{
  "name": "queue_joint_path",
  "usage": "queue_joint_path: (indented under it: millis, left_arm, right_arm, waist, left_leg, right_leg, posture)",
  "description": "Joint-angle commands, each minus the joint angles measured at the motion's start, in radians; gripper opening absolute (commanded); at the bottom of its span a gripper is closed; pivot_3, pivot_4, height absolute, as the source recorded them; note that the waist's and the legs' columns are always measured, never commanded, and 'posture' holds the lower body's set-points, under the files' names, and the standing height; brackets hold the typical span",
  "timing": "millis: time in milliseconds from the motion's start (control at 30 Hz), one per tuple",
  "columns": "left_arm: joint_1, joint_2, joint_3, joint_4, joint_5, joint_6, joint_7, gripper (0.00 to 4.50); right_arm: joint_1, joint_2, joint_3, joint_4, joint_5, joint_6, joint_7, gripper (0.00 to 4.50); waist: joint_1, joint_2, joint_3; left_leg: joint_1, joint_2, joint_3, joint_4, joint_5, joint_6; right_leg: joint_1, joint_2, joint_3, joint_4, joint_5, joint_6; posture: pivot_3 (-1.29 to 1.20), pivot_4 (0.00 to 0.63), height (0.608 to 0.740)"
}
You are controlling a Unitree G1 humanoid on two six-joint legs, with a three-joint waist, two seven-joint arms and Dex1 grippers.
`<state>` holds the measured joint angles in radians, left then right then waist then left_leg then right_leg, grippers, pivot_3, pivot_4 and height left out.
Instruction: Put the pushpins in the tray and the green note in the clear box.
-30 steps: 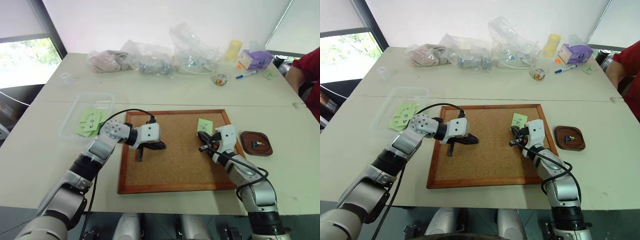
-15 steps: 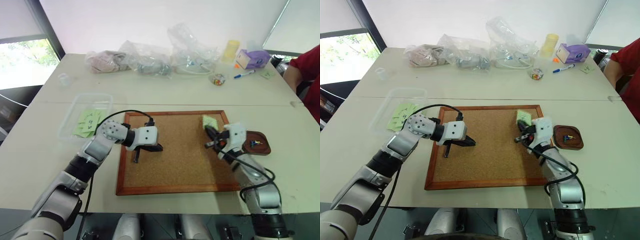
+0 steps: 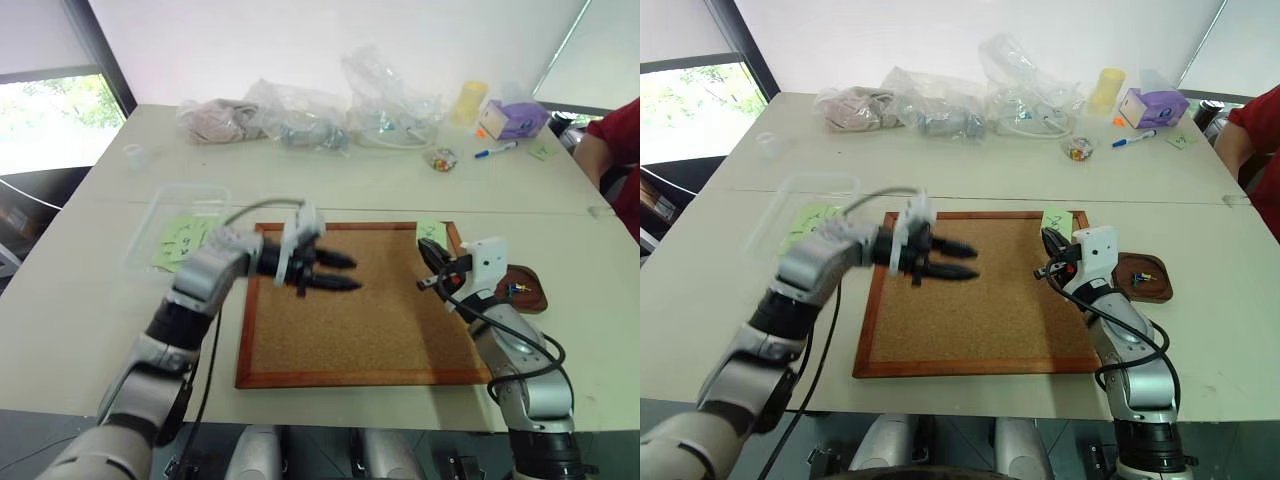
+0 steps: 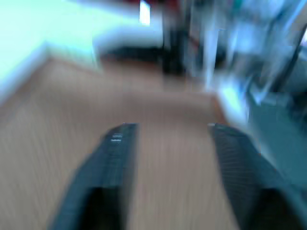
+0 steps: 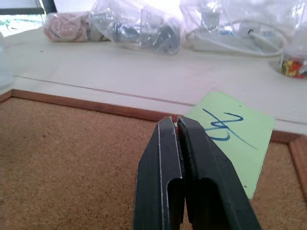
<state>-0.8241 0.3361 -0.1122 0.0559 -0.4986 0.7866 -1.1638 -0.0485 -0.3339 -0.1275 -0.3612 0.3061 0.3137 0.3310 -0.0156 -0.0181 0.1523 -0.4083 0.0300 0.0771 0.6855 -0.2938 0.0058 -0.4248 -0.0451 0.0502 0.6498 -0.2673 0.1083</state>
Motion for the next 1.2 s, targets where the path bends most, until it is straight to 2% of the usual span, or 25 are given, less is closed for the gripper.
queue_joint_path:
  millis: [33,133,300,367,667,767,1000,1033,1133,1200]
  left_arm:
    - [-0.047,-0.063,0.074,0.019,-0.057,0.077,0.136,4.42]
    - [-0.147,-0.149,0.142,0.176,-0.040,0.175,0.344,4.42]
    - [-0.290,-0.263,0.254,0.484,-0.088,0.292,0.490,4.42]
    - [-0.325,-0.297,0.292,0.575,-0.097,0.259,0.496,4.42]
    - [-0.409,-0.378,0.315,0.830,-0.076,0.126,0.426,4.42]
    - [-0.437,-0.415,0.308,0.898,-0.058,0.044,0.413,3.64]
    - [-0.458,-0.422,0.312,0.957,-0.030,0.006,0.382,0.30]
    - [-0.458,-0.421,0.308,0.959,-0.025,0.003,0.376,0.12]
    - [-0.452,-0.417,0.297,0.962,-0.008,-0.004,0.362,0.12]
    - [-0.433,-0.406,0.245,0.943,0.047,-0.054,0.333,0.12]
  right_arm:
    - [0.006,-0.024,-0.009,-0.100,-0.005,0.009,0.002,0.00]
    - [0.018,-0.045,-0.010,-0.158,-0.009,0.028,0.001,0.00]
    - [0.029,-0.077,0.003,-0.251,-0.023,0.058,0.003,0.00]
    - [0.026,-0.084,0.011,-0.272,-0.028,0.070,0.002,0.00]
    - [0.019,-0.071,0.029,-0.304,-0.032,0.098,-0.017,0.00]
    - [0.032,-0.072,0.036,-0.326,-0.033,0.104,-0.021,0.00]
    - [0.039,-0.076,0.035,-0.342,-0.036,0.111,-0.023,0.00]
    - [0.040,-0.078,0.036,-0.345,-0.036,0.112,-0.022,0.00]
    - [0.043,-0.083,0.037,-0.349,-0.037,0.112,-0.019,0.00]
    - [0.045,-0.086,0.037,-0.352,-0.041,0.112,-0.017,0.00]
  waist:
    - [-0.001,0.001,0.000]
    - [0.002,0.000,0.000]
    - [0.004,-0.001,0.000]
    - [0.004,-0.001,0.001]
    - [0.003,-0.001,0.001]
    - [0.004,-0.002,0.001]
    - [0.002,-0.002,0.001]
    - [0.002,-0.002,0.001]
    - [0.003,-0.002,0.001]
    - [0.003,-0.002,0.001]
  left_leg:
    - [0.001,0.000,0.000,0.000,0.000,0.000]
    - [0.001,-0.001,0.000,-0.001,0.000,0.000]
    - [0.000,-0.004,-0.001,-0.001,0.000,0.000]
    - [0.000,-0.004,-0.001,-0.001,0.000,0.000]
    - [0.000,-0.005,0.000,-0.001,0.000,0.000]
    - [0.000,-0.005,0.000,-0.001,0.000,0.000]
    - [0.000,-0.005,-0.001,-0.001,0.000,0.000]
    - [0.000,-0.005,-0.001,-0.001,0.000,0.000]
    - [0.000,-0.005,-0.001,-0.001,0.000,0.000]
    - [0.000,-0.005,-0.001,-0.001,0.000,0.000]
  right_leg:
    - [0.001,0.000,0.000,0.000,0.000,0.000]
    - [0.001,0.001,0.000,0.000,0.000,0.000]
    - [0.000,0.000,0.000,-0.001,0.000,0.000]
    - [0.000,0.000,0.000,-0.001,0.000,0.000]
    - [0.000,0.000,0.000,-0.001,0.000,0.000]
    - [0.000,0.000,0.000,-0.001,0.000,0.000]
    - [0.000,0.000,0.000,-0.001,0.000,0.000]
    - [0.000,0.000,0.000,-0.001,0.000,0.000]
    - [0.000,0.000,0.000,-0.001,0.000,0.000]
    - [0.000,0.000,0.000,-0.001,0.000,0.000]
  posture:
    - [0.00,0.150,0.737]
    - [0.00,0.150,0.737]
    - [0.00,0.150,0.737]
    - [0.00,0.150,0.737]
    - [0.00,0.150,0.737]
    - [0.00,0.150,0.737]
    - [0.00,0.150,0.737]
    - [0.00,0.150,0.737]
    - [0.00,0.150,0.737]
    - [0.00,0.150,0.737]
